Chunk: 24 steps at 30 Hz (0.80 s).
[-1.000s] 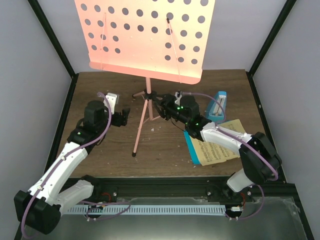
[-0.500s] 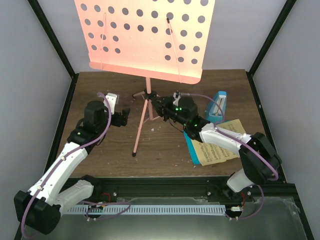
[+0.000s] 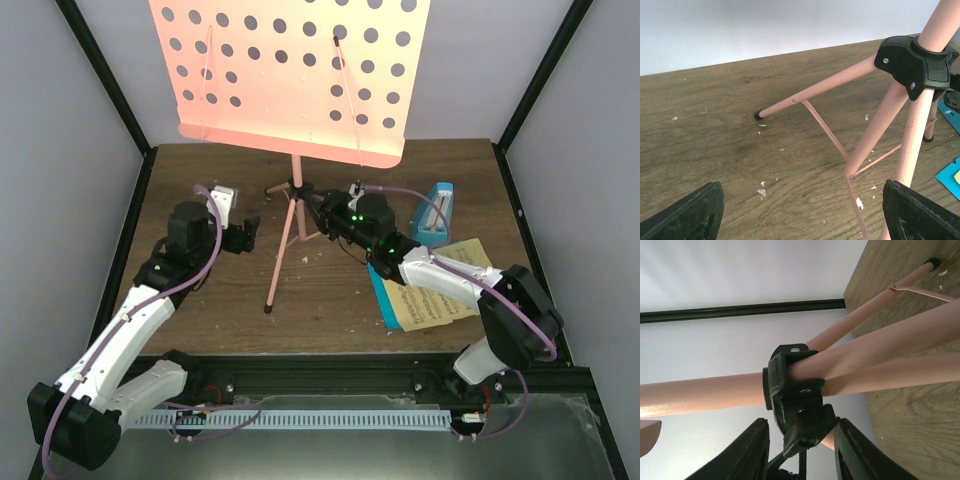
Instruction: Pack up the instrument practice props
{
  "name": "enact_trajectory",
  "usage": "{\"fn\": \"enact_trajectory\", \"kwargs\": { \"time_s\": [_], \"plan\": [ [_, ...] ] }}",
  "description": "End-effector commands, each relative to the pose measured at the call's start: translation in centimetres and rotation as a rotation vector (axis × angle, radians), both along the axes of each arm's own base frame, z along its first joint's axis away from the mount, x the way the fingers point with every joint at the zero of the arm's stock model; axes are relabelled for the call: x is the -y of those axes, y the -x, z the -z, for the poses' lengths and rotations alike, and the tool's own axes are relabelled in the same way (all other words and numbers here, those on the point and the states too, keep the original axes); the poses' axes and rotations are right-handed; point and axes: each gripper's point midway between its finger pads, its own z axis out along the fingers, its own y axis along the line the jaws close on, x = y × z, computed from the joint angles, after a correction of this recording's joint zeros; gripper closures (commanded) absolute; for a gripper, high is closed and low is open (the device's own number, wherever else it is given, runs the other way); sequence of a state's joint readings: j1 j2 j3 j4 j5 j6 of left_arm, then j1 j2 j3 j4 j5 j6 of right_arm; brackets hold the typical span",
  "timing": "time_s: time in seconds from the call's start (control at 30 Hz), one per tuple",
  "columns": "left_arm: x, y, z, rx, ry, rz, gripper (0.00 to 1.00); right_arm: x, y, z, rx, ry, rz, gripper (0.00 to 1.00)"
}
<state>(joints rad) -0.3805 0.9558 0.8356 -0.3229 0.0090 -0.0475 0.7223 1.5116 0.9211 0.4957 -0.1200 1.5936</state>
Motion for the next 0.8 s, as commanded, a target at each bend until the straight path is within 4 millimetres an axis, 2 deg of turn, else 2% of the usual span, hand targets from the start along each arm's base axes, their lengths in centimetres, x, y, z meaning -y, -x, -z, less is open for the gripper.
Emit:
{"fn": "enact_trajectory", "kwargs": {
  "time_s": [0.0, 0.07, 0.23, 0.43, 0.63, 0.77],
  "plan": [
    [0.23, 0.14, -0.65, 0.030, 0.007, 0.014, 0.12, 0.32, -0.43, -1.52, 0.045, -0.006, 0.035, 0.63],
    [0.23, 0.14, -0.66, 0.031, 0.006, 0.014, 0.12, 0.07, -0.54, -1.63, 0.048, -0.006, 0.029, 0.65],
    [0.24, 0.14, -0.72, 0.032, 0.006, 0.015, 0.12, 0.07, -0.72, -1.80, 0.058, -0.002, 0.034, 0.80],
    [0.24, 0.14, -0.72, 0.033, 0.005, 0.015, 0.12, 0.23, -0.96, -1.60, 0.080, 0.026, 0.048, 0.92],
    [0.24, 0.14, -0.66, 0.032, 0.003, 0.016, 0.12, 0.20, -1.18, -2.00, 0.186, 0.093, 0.048, 0.99],
    [0.31, 0.17, -0.72, 0.033, 0.005, 0.020, 0.12, 0.40, -0.92, -1.85, 0.304, 0.185, 0.049, 0.99]
  ]
}}
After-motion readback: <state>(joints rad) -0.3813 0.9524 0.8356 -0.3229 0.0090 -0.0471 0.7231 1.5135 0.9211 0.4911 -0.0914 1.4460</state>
